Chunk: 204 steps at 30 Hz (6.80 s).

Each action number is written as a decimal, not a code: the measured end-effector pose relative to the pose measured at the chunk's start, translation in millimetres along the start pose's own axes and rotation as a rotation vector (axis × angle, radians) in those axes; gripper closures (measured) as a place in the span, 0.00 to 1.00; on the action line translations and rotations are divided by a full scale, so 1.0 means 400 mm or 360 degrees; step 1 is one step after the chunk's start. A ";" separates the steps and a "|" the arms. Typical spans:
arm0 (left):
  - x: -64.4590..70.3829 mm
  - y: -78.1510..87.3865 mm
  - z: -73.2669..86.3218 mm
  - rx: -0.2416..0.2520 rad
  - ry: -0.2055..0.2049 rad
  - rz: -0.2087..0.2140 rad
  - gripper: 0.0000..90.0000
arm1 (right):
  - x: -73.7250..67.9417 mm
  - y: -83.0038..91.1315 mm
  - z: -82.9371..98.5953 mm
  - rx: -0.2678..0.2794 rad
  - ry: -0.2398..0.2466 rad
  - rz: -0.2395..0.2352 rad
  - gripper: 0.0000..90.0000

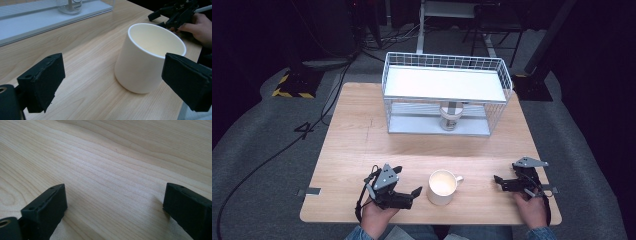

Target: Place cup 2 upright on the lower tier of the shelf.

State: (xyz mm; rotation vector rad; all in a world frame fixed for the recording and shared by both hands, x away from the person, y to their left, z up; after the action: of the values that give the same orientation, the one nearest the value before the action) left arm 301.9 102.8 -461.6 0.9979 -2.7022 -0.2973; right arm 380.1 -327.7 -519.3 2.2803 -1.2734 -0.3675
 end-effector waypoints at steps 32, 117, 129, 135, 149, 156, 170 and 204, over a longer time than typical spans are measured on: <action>0.118 -0.169 0.010 0.0006 -0.0124 0.0164 0.00 | 0.000 0.000 0.000 -0.0001 0.0002 -0.0001 0.06; 0.070 -0.109 -0.163 0.0148 -0.0188 0.0093 0.10 | -0.001 -0.003 0.000 -0.0022 -0.0036 0.0048 0.01; 0.022 -0.100 -0.229 0.0183 -0.0129 0.0102 0.10 | 0.000 -0.003 0.000 -0.0022 -0.0035 0.0047 0.01; -0.016 -0.098 -0.280 0.0216 -0.0093 0.0085 0.10 | 0.000 -0.003 0.000 -0.0022 -0.0035 0.0047 0.01; -0.069 -0.103 -0.381 0.0266 -0.0119 0.0061 0.10 | 0.000 -0.003 0.000 -0.0022 -0.0034 0.0047 0.01; -0.090 -0.117 -0.438 0.0271 -0.0141 0.0043 0.10 | -0.001 -0.003 0.000 -0.0022 -0.0034 0.0048 0.01; -0.129 -0.178 -0.538 0.0311 -0.0186 -0.0011 0.10 | 0.000 -0.003 0.000 -0.0022 -0.0034 0.0048 0.01; -0.254 -0.356 -0.684 0.0369 -0.0138 -0.0185 0.10 | -0.001 -0.003 0.000 -0.0020 -0.0039 0.0050 0.01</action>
State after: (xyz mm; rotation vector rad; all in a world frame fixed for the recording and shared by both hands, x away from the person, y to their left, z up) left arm 544.4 34.9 -256.4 1.2356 -2.8096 -0.0485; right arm 380.9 -326.8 -519.9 2.2495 -1.3136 -0.3920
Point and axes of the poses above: each handheld gripper's, and its own axes: y roughly backward along the jaws, z roughly out of its underside, x roughly to its right, the point moved 2 cm from there along -y, roughly forward along the jaws, and after that the axes turned 11 degrees about x, right-handed, at the moved point
